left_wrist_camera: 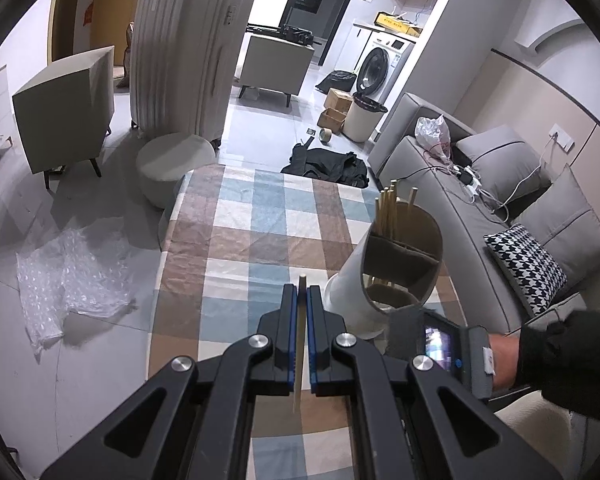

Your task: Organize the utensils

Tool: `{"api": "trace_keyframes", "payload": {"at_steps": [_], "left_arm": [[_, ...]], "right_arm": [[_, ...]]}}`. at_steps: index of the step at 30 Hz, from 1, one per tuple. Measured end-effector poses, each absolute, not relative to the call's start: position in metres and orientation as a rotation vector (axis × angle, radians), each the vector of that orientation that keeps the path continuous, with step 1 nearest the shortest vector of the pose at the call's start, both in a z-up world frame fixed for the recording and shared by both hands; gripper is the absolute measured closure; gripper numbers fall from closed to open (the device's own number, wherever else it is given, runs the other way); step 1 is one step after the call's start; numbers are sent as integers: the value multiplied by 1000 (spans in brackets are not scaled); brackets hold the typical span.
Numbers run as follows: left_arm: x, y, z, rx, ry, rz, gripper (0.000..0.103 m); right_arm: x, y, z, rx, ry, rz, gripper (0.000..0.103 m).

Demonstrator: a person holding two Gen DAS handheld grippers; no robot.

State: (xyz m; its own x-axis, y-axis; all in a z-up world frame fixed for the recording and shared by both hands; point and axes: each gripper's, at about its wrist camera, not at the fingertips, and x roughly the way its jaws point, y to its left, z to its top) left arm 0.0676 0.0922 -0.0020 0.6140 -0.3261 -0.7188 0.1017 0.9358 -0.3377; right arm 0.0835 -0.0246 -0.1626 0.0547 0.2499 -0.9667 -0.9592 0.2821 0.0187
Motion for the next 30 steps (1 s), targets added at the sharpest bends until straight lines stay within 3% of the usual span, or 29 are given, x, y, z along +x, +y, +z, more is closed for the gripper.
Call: {"api": "trace_keyframes", "payload": {"at_steps": [12, 25, 30], "left_arm": [[64, 67, 31, -257, 845, -298, 103], [113, 23, 133, -241, 695, -427, 103], [143, 10, 139, -220, 653, -438, 103]], "right_arm": [[64, -82, -42, -178, 850, 897, 98], [121, -158, 89, 176, 395, 615, 98], [156, -161, 100, 190, 293, 554, 98]]}}
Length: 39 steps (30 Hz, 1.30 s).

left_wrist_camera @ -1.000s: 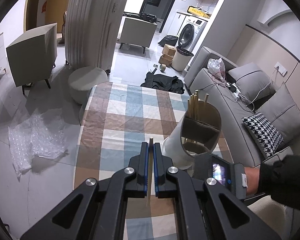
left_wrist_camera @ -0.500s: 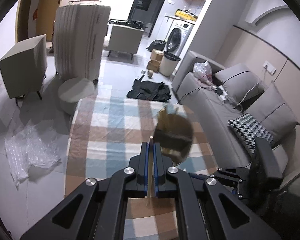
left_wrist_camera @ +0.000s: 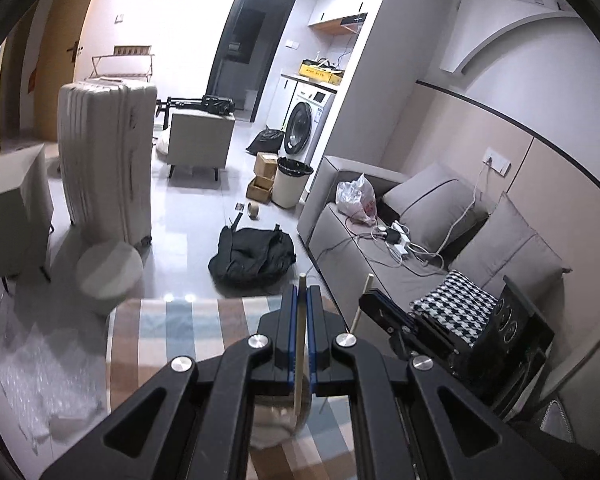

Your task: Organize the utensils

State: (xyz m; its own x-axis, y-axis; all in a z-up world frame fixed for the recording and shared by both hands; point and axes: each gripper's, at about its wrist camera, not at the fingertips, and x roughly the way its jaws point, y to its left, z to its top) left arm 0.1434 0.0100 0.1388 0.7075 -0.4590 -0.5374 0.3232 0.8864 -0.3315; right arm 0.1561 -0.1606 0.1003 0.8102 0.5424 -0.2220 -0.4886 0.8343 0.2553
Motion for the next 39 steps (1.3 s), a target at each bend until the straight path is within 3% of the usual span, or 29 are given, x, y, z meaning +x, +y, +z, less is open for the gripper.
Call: {"api": "trace_keyframes", "payload": {"at_steps": [13, 24, 34, 36, 37, 38, 39], "left_arm": [[195, -2, 54, -280, 706, -440, 103], [188, -13, 45, -231, 711, -457, 103], [188, -18, 25, -193, 863, -467, 102], [187, -17, 26, -196, 887, -467, 96], [185, -16, 28, -192, 890, -452, 84], [181, -14, 31, -193, 884, -446, 72], [176, -11, 35, -198, 869, -436, 65]], "right_arm": [[188, -165, 52, 180, 234, 528, 98], [179, -159, 32, 93, 243, 566, 98], [163, -159, 6, 66, 395, 603, 96], [160, -158, 4, 41, 437, 581, 91], [158, -160, 4, 41, 452, 580, 82], [156, -162, 4, 48, 459, 581, 67], [151, -165, 6, 59, 463, 565, 59]]}}
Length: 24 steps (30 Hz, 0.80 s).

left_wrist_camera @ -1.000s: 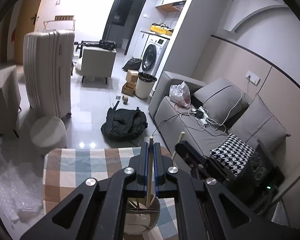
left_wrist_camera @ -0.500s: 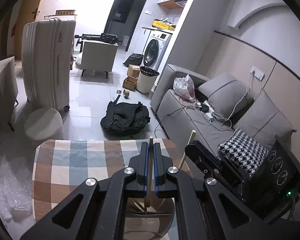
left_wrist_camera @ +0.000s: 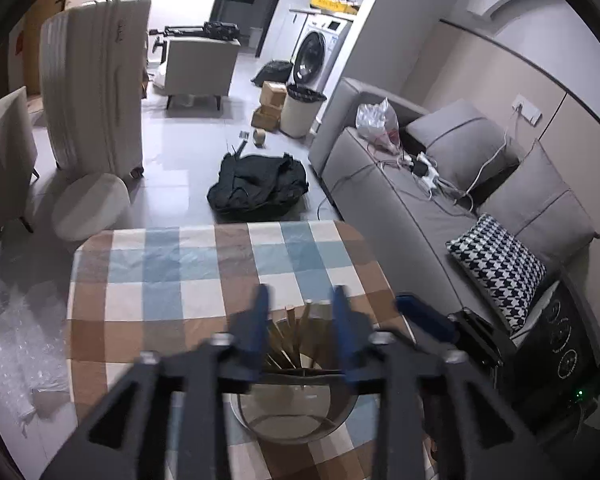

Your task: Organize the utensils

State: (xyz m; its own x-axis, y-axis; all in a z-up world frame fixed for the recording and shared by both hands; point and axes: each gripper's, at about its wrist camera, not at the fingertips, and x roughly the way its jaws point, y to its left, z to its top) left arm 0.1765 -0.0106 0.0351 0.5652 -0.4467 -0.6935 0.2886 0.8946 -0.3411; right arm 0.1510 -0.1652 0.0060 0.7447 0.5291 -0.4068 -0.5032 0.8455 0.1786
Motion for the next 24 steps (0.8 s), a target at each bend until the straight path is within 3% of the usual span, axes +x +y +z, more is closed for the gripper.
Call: {"api": "trace_keyframes", "payload": {"at_steps": [2, 6, 11, 16, 19, 24], "left_arm": [[166, -3, 45, -203, 836, -390, 42], [149, 8, 55, -197, 792, -290, 33], [120, 15, 63, -146, 745, -184, 17], [99, 16, 63, -132, 725, -135, 15], [86, 16, 64, -116, 702, -122, 14], [70, 17, 63, -114, 682, -103, 10]], "right_arm": [[144, -171, 12, 72, 474, 552, 55], [127, -180, 25, 116, 492, 519, 46], [94, -182, 45, 133, 469, 497, 23], [67, -175, 59, 147, 459, 490, 15], [56, -174, 64, 152, 448, 468, 5], [37, -172, 69, 163, 446, 445, 2]]}}
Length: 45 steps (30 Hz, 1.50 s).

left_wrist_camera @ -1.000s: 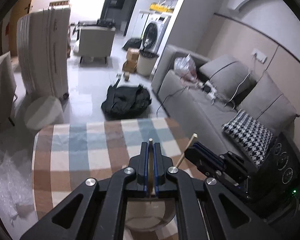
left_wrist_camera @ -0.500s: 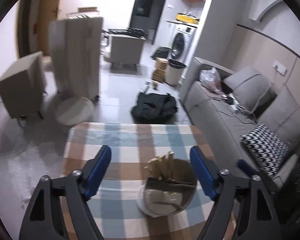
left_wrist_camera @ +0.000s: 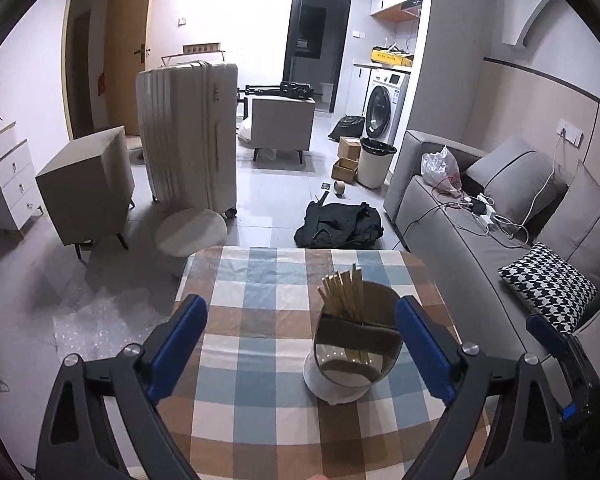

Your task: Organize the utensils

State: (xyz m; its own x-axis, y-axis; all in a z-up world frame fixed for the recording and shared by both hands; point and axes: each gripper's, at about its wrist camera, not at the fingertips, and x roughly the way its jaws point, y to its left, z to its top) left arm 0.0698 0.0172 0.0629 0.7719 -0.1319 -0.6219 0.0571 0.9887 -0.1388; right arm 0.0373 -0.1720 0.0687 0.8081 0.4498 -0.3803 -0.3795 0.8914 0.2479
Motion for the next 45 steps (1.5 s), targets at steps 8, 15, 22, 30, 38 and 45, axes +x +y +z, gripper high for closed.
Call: {"api": "trace_keyframes", "payload": {"at_steps": [8, 15, 22, 30, 38, 45], "left_arm": [[54, 20, 51, -100, 676, -77, 10], [38, 19, 47, -87, 645, -53, 10], [31, 23, 42, -104, 636, -43, 10], [30, 21, 36, -101, 638, -42, 10], [30, 25, 30, -99, 652, -15, 10], [28, 27, 32, -107, 645, -22, 10]], "right_arm": [[19, -171, 68, 143, 461, 374, 0], [5, -169, 66, 137, 471, 356, 0], [1, -171, 65, 137, 472, 333, 0], [-1, -169, 67, 126, 466, 323, 0], [-1, -169, 65, 123, 473, 312, 0], [0, -167, 66, 120, 476, 312, 0]]}}
